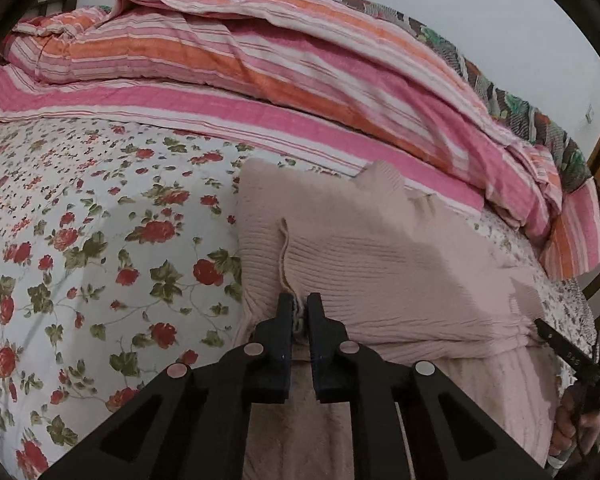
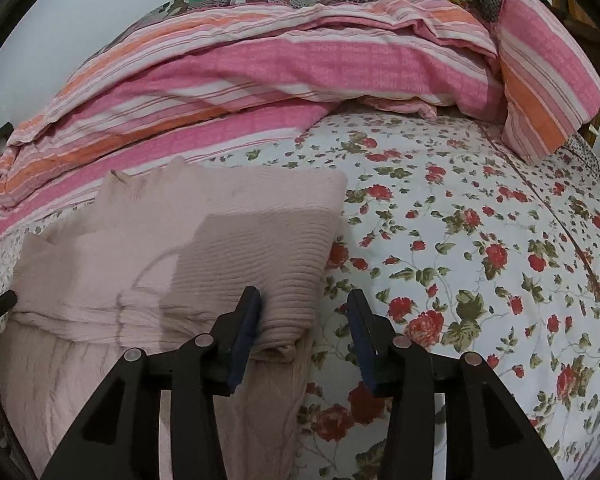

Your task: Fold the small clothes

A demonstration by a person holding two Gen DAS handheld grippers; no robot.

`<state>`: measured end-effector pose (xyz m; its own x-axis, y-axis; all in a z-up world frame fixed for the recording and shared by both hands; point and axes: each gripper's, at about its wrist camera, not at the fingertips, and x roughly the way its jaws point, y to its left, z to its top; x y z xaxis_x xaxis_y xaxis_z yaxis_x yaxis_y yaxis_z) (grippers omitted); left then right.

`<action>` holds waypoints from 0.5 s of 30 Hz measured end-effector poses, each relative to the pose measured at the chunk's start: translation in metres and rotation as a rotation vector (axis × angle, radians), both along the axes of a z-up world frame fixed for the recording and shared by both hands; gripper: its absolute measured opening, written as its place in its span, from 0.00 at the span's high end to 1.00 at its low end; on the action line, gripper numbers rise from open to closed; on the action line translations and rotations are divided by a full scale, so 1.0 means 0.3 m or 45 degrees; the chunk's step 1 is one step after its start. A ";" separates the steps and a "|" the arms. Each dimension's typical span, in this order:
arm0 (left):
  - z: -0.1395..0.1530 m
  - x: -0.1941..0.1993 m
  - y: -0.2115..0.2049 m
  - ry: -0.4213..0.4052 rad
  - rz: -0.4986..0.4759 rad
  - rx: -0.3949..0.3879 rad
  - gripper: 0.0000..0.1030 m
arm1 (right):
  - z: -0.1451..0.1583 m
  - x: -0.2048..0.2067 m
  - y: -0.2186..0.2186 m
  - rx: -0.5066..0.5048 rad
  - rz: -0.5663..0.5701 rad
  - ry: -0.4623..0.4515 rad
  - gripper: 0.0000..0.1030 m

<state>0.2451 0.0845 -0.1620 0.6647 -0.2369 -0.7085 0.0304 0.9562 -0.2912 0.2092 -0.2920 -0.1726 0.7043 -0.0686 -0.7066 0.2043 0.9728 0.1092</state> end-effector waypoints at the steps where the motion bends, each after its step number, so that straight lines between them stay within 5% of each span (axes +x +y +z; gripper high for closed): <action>1: -0.001 0.002 -0.004 0.005 -0.005 0.009 0.90 | 0.003 -0.002 0.006 -0.004 0.001 0.001 0.58; 4: 0.010 -0.005 -0.011 0.007 -0.004 0.052 0.85 | 0.009 -0.012 0.009 -0.009 0.000 0.004 0.52; 6: 0.019 -0.019 -0.011 0.011 0.013 0.087 0.73 | 0.016 -0.031 0.011 -0.017 0.002 -0.002 0.51; 8: 0.024 -0.041 -0.001 0.013 0.047 0.116 0.41 | 0.023 -0.059 0.013 -0.028 0.009 -0.012 0.47; 15: 0.027 -0.157 0.054 -0.005 0.071 0.040 0.39 | 0.021 -0.184 0.029 -0.065 0.045 -0.001 0.45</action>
